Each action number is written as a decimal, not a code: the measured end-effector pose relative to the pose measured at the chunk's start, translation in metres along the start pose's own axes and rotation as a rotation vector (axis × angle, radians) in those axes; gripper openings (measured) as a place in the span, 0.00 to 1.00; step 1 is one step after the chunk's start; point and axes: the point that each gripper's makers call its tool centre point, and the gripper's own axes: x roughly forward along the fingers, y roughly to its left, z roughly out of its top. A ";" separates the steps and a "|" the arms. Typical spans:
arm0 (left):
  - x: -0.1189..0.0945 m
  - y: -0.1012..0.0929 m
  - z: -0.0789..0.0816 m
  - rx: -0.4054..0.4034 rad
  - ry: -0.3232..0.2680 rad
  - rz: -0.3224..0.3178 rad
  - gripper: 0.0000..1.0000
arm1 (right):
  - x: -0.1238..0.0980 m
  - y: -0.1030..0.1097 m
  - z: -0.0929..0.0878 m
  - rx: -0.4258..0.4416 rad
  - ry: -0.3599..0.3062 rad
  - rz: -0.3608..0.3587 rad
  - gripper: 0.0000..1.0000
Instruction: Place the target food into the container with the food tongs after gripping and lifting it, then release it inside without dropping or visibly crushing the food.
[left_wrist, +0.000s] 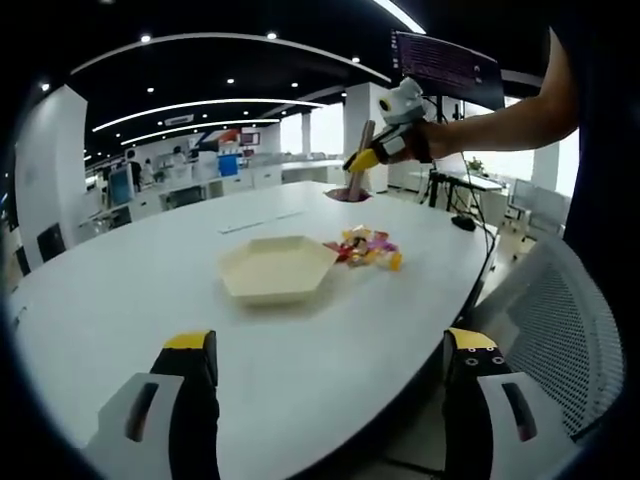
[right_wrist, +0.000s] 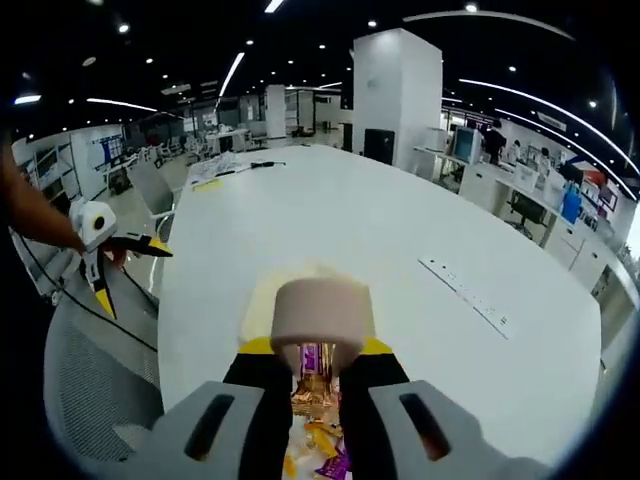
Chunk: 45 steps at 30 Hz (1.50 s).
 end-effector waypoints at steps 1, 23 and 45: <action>0.000 0.000 0.000 0.002 0.000 0.000 0.90 | -0.001 -0.001 0.007 -0.016 -0.003 0.003 0.16; 0.003 -0.015 -0.014 0.061 0.062 -0.068 0.99 | 0.051 0.004 0.051 -0.103 0.017 0.070 0.17; 0.004 -0.005 -0.012 0.031 0.055 -0.052 0.98 | 0.097 -0.002 0.076 -0.113 -0.031 0.088 0.19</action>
